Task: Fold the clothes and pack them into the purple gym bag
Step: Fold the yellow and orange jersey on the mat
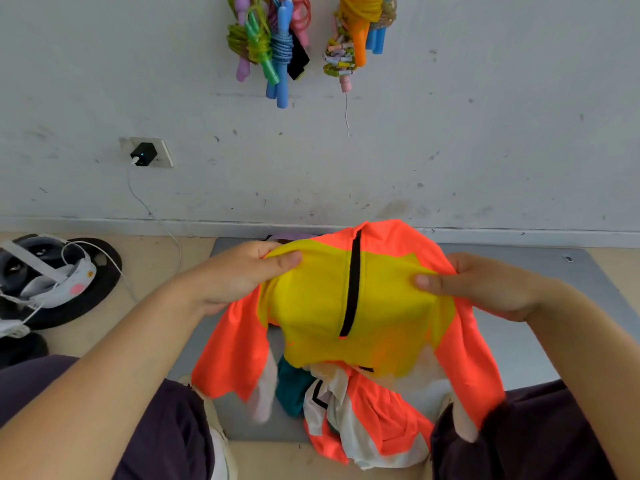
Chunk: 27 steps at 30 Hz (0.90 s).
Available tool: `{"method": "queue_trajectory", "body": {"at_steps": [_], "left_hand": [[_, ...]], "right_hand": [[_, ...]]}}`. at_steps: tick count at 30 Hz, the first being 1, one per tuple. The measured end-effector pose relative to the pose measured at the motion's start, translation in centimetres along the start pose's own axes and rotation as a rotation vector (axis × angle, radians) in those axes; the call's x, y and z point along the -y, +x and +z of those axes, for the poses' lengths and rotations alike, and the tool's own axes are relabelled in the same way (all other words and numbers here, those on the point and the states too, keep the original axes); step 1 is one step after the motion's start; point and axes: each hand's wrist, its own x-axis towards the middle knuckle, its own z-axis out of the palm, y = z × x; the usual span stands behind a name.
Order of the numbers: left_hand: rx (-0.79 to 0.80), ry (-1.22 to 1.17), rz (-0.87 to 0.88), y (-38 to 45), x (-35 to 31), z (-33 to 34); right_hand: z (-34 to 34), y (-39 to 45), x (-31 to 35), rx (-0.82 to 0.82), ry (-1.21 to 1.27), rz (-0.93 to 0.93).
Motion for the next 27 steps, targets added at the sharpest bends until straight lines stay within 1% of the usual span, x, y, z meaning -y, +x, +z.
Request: {"method": "queue_trajectory", "body": {"at_steps": [1,3,4,5,6,8,9,10,12,13,16,18,20,22,23,24,25,27], "left_hand": [[-0.025,0.010,0.015,0.1,0.0,0.3],[-0.017,-0.022,-0.006,0.1,-0.3,0.2],[0.025,-0.030,-0.024,-0.1,-0.7,-0.2],[0.085,0.030,-0.028,-0.2,-0.9,-0.6],[0.152,0.159,-0.026,-0.3,-0.9,-1.2],[0.246,0.412,-0.056,-0.5,-0.9,-1.8],[0.250,0.462,-0.061,-0.5,-0.6,-2.0],[0.219,0.473,-0.044,-0.4,-0.4,-2.1],[0.163,0.392,0.030,-0.3,-0.3,-2.1],[0.145,0.281,0.056,-0.3,-0.3,-2.0],[0.101,-0.023,0.067,-0.2,-0.4,-1.5],[0.066,-0.062,0.069,-0.2,-0.5,-1.2],[0.075,-0.033,0.042,-0.3,-0.8,-1.3],[0.127,0.100,0.014,-0.5,-1.0,-1.7],[0.182,0.203,-0.004,-0.5,-0.9,-2.0],[0.227,0.305,-0.035,-0.6,-0.9,-2.1],[0.240,0.396,-0.053,-0.6,-0.8,-2.1],[0.163,0.475,-0.032,-0.5,-0.5,-2.2]], "right_hand": [[0.2,0.1,0.0,-0.016,0.065,-0.015],[0.6,0.3,0.1,-0.040,0.158,-0.043],[0.7,0.3,0.3,-0.047,0.181,-0.049],[0.6,0.2,0.5,-0.028,0.167,-0.053],[0.5,-0.1,0.7,0.013,0.105,-0.052],[0.2,-0.6,1.2,0.125,-0.114,-0.020],[0.0,-0.8,1.3,0.166,-0.207,0.007],[-0.2,-0.8,1.3,0.169,-0.257,0.027],[-0.5,-0.8,1.2,0.108,-0.246,0.023],[-0.5,-0.7,1.0,0.081,-0.206,0.010],[-0.2,-0.3,0.6,0.018,0.025,-0.040],[0.2,-0.1,0.7,0.004,0.117,-0.056],[0.3,-0.2,1.1,0.030,0.104,-0.041],[0.1,-0.6,1.5,0.107,-0.025,-0.015],[-0.1,-0.7,1.6,0.147,-0.109,0.002],[-0.2,-0.8,1.7,0.165,-0.184,0.021],[-0.4,-0.9,1.8,0.152,-0.239,0.032],[-0.7,-0.8,1.5,0.085,-0.274,0.009]]}}
